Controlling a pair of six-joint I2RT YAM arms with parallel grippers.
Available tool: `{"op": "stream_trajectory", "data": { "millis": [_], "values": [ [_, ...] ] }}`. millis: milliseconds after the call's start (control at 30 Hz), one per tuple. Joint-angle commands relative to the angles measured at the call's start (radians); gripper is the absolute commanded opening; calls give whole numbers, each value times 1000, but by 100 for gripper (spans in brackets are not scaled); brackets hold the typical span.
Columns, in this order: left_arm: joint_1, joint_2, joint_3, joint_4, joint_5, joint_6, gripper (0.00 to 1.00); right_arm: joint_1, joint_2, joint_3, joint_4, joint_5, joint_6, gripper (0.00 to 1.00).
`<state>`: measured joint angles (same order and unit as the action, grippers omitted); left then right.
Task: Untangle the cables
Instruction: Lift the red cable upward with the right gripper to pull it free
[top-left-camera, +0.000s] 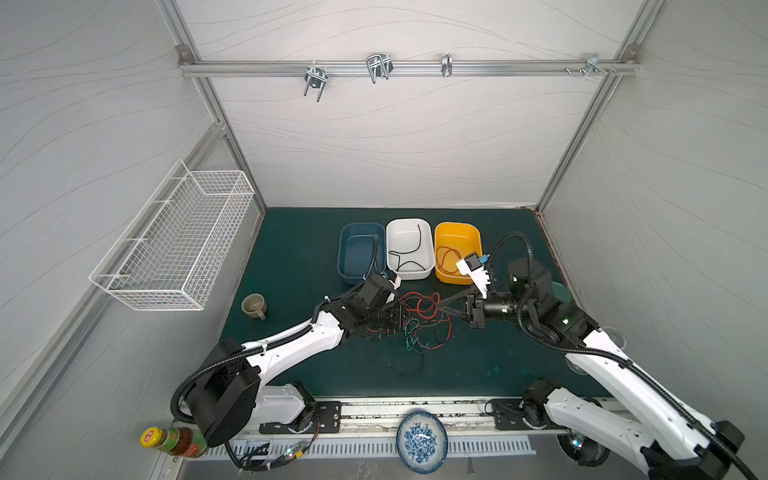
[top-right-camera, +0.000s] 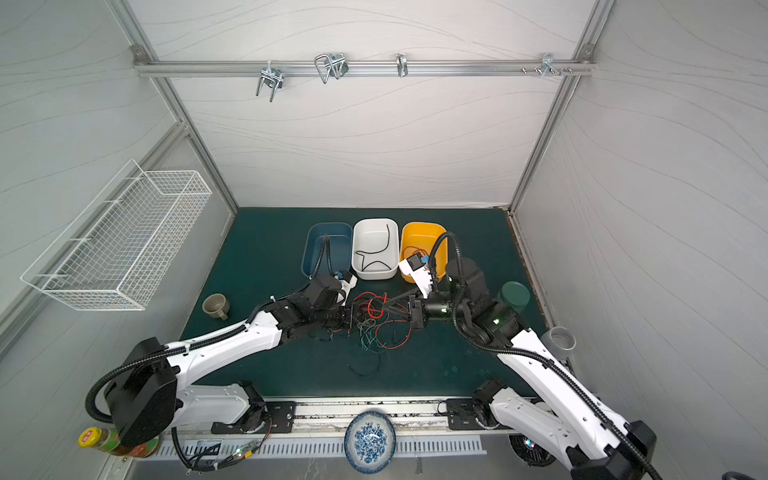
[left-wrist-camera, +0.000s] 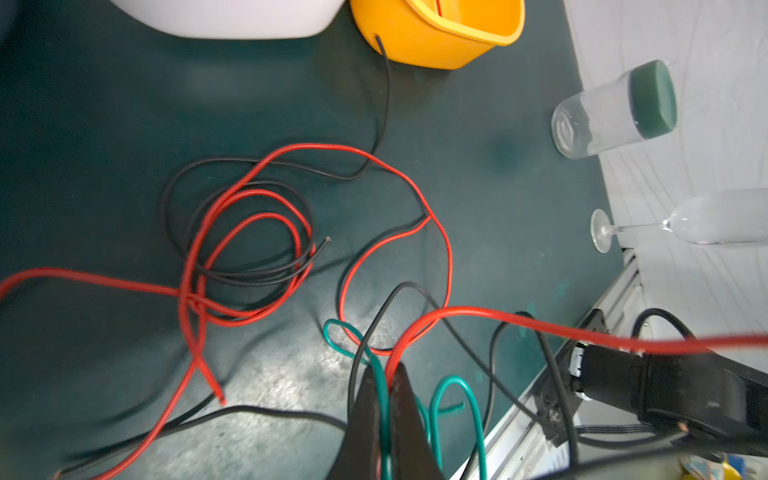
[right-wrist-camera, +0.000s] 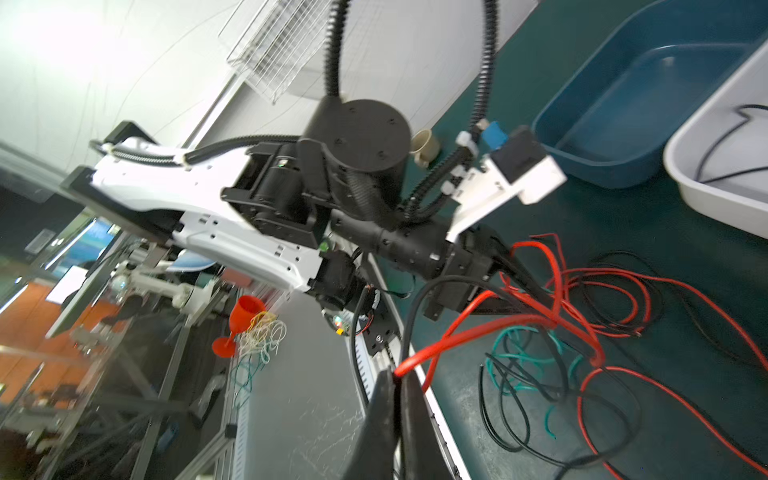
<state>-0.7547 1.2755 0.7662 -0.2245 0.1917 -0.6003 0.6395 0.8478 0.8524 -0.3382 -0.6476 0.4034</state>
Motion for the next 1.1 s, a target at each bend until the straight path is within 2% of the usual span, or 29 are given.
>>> {"op": "stream_trajectory", "data": {
  "millis": [0, 167, 367, 500, 633, 700, 767, 933, 1067],
  "values": [
    [0, -52, 101, -115, -83, 20, 0, -46, -62, -54, -31, 120, 56, 0],
    [-1, -73, 200, -273, -127, 56, 0, -150, -139, -173, -24, 195, 165, 3],
    [-1, -41, 309, -406, -111, 166, 0, -232, -125, -273, -54, 221, 262, 13],
    [0, -17, 359, -453, -52, 275, 0, -239, -91, -311, -39, 216, 265, 21],
    [-1, -18, 351, -439, -46, 328, 0, -239, -80, -306, -23, 178, 242, 32],
    [0, -14, 328, -410, -47, 343, 0, -236, -88, -301, 39, 106, 263, 41],
    [0, -2, 319, -398, -37, 355, 0, -216, -96, -295, 115, 49, 273, 46],
    [-1, 35, 360, -424, 17, 388, 0, -72, -65, -218, 132, 136, 164, 51],
    [-1, 63, 374, -424, 87, 400, 0, -17, 21, -176, 175, 155, 131, 51]
  ]
}}
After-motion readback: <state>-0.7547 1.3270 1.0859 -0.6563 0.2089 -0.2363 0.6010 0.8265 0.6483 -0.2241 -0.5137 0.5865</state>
